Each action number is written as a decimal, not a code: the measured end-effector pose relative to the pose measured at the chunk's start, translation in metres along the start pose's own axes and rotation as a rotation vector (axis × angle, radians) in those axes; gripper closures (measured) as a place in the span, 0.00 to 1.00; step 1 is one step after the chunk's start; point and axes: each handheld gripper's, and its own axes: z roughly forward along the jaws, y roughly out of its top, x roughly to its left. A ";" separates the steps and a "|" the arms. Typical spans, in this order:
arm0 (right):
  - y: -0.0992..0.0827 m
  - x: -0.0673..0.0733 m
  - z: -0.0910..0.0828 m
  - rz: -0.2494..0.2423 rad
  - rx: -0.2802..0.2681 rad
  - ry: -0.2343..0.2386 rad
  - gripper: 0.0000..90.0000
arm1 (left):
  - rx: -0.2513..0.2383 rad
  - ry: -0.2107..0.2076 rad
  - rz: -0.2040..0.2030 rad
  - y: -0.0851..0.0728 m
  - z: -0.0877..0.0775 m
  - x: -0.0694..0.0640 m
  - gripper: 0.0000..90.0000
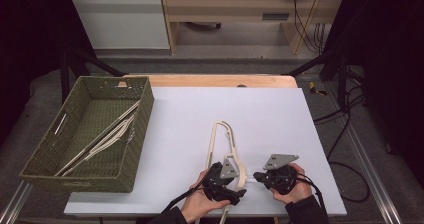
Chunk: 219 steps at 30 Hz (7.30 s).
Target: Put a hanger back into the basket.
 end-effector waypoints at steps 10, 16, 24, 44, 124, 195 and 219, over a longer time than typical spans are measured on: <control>0.007 0.003 -0.010 -0.005 -0.023 0.008 0.99 | 0.049 -0.033 -0.039 0.001 0.006 -0.003 0.58; 0.011 0.006 -0.014 -0.017 -0.027 0.000 0.99 | 0.057 -0.059 -0.072 0.002 0.004 -0.006 0.74; 0.014 0.009 -0.021 -0.048 -0.052 0.005 0.99 | 0.042 -0.039 -0.120 0.003 -0.006 -0.009 0.77; 0.014 0.000 -0.065 0.062 -0.525 -0.026 0.29 | -0.031 0.058 -0.181 0.001 -0.061 0.009 0.82; -0.009 -0.027 -0.031 0.170 -0.494 -0.124 0.09 | -0.279 0.363 -0.036 0.023 -0.317 0.137 0.95; -0.009 -0.026 -0.029 0.162 -0.480 -0.115 0.09 | -0.035 0.567 -0.132 -0.133 -0.304 0.253 0.95; -0.009 -0.026 -0.029 0.159 -0.481 -0.113 0.09 | -0.007 0.403 -0.145 -0.123 -0.297 0.230 0.64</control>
